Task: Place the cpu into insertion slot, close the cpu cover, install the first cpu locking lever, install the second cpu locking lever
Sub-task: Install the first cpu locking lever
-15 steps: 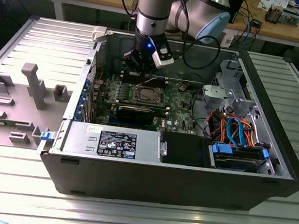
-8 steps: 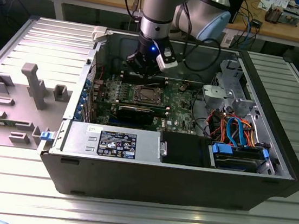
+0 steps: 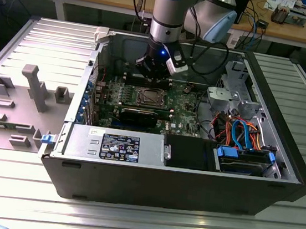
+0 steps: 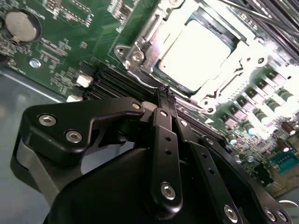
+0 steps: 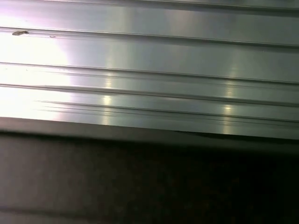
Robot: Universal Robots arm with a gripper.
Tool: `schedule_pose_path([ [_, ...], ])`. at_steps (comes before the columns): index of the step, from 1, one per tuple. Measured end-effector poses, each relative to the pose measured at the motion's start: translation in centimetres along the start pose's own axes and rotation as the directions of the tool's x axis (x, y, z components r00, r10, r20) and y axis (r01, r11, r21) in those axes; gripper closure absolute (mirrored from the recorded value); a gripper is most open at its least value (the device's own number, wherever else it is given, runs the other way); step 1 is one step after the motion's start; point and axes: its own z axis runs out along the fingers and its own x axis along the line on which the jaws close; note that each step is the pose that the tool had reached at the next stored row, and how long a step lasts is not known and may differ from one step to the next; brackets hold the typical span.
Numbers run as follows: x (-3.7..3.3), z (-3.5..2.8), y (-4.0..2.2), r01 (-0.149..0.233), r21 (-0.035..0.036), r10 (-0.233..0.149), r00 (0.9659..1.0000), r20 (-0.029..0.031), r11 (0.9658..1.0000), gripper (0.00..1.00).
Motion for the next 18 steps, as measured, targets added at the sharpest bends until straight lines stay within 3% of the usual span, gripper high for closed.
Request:
schedule_pose_path([
  [9,-1.41,0.34,0.0,0.012,0.0003,-0.012,0.9999,-0.0012,0.9999,0.89],
  [14,-1.46,0.37,0.34,0.022,-0.0003,-0.022,0.9998,-0.0015,0.9998,0.89],
  [18,-1.48,0.05,0.39,0.022,-0.0021,-0.022,0.9998,0.0003,0.9998,0.89],
])
